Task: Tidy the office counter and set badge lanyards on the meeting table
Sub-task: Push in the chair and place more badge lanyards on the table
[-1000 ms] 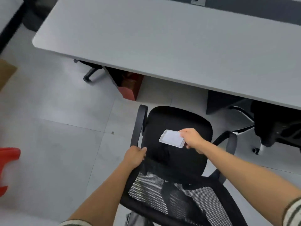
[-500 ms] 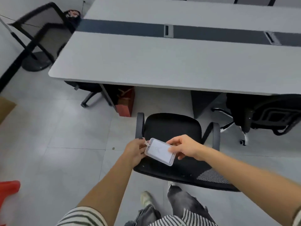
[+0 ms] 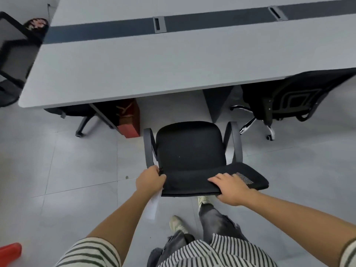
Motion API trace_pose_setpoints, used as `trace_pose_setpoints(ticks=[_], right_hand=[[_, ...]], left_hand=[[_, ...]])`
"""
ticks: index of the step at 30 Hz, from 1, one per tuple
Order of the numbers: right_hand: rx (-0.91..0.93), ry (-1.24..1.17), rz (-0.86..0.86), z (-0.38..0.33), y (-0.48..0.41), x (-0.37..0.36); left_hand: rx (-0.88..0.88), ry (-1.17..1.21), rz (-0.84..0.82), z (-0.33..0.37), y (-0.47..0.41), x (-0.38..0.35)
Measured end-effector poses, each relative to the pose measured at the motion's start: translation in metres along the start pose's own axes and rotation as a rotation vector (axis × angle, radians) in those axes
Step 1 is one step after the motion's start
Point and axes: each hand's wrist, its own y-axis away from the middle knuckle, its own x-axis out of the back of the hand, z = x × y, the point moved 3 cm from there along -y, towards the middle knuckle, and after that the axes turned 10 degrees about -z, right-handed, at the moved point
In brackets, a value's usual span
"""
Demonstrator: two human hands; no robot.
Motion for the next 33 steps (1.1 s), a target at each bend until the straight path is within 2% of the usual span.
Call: trace_pose_setpoints(ticks=[7, 15, 33], right_hand=[[0.006, 0.028, 0.095, 0.019, -0.012, 0.021], [0.014, 0.019, 0.139, 0.050, -0.067, 0.095], [0.114, 0.055, 0.155, 0.092, -0.231, 0.288]], left_hand=[[-0.119, -0.257, 0.042, 0.021, -0.009, 0.010], [-0.189, -0.331, 0.174, 0.043, -0.038, 0.046], [0.024, -0.150, 0.325, 0.081, -0.191, 0.172]])
